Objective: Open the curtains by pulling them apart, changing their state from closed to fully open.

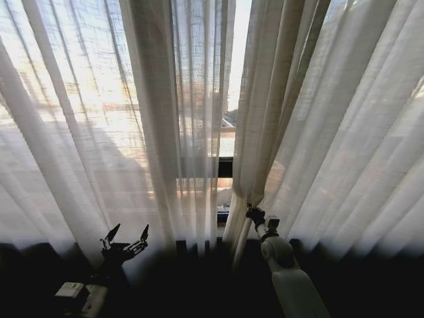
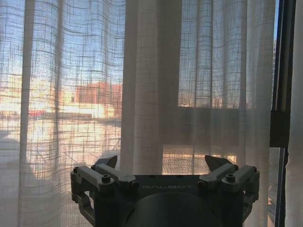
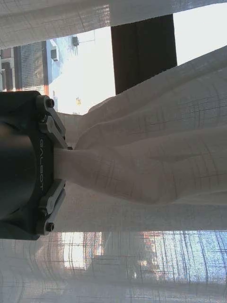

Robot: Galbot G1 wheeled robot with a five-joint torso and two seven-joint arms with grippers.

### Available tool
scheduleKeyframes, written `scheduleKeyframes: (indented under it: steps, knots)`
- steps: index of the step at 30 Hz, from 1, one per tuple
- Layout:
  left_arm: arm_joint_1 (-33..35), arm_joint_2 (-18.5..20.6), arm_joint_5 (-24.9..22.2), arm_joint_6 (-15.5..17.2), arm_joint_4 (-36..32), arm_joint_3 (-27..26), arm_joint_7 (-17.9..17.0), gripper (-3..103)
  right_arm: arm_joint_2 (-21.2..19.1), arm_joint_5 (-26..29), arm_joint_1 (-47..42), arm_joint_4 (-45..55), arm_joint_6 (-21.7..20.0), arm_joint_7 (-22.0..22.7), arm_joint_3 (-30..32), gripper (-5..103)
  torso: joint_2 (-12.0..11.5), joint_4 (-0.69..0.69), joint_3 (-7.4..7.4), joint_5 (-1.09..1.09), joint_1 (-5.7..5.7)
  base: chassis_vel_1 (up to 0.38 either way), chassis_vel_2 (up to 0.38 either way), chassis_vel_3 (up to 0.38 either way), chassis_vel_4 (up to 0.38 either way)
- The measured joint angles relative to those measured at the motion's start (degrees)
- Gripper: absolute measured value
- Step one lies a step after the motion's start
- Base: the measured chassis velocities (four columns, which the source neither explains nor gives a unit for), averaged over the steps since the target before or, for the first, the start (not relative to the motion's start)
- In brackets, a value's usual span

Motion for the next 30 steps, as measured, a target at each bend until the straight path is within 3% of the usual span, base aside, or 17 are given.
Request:
scheduleKeyframes:
  steps: [10,30]
  knots:
    - [-0.09,-0.07,-0.05,-0.11,-0.04,0.32,0.01,100,0.44,-0.06,0.0,0.49,0.0,0.02,0.42,0,0.0,-0.01,0.0,0.0,0.0,-0.248,-0.253,0.241,0.236]
    - [1.19,-0.99,-0.05,-1.23,-0.36,-0.05,0.24,100,0.52,-0.32,-0.45,0.94,0.05,-0.02,1.69,0,0.0,-0.02,0.0,0.0,-0.01,-0.349,-0.35,0.345,0.352]
